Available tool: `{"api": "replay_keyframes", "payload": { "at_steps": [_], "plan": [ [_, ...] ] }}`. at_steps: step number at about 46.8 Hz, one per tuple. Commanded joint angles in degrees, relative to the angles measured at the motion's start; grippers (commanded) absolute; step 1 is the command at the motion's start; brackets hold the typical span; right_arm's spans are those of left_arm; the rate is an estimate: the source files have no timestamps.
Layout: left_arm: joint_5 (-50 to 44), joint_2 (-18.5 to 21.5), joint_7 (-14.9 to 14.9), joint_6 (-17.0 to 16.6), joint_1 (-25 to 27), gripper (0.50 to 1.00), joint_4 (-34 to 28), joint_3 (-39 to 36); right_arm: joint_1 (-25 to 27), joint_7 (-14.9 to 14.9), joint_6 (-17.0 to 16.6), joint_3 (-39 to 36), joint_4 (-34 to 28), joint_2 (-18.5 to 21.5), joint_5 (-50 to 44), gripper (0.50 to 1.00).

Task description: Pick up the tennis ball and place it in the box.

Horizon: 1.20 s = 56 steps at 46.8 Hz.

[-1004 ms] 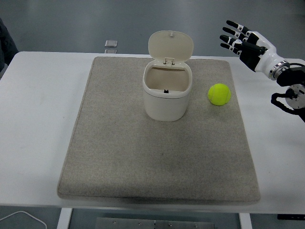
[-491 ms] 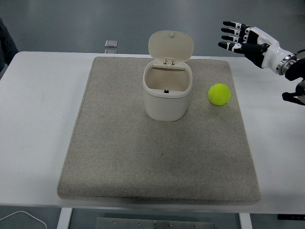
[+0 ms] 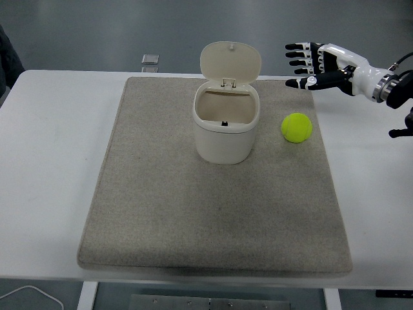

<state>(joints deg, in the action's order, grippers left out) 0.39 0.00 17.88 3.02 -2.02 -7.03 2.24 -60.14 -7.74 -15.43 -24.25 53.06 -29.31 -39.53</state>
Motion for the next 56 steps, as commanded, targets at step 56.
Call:
{"api": "replay_keyframes", "payload": {
  "at_steps": [56],
  "plan": [
    [0.1, 0.0, 0.0, 0.0, 0.1, 0.992, 0.0, 0.0, 1.9, 0.1, 6.6, 8.5, -0.9, 0.8, -30.1, 0.913]
  ]
}}
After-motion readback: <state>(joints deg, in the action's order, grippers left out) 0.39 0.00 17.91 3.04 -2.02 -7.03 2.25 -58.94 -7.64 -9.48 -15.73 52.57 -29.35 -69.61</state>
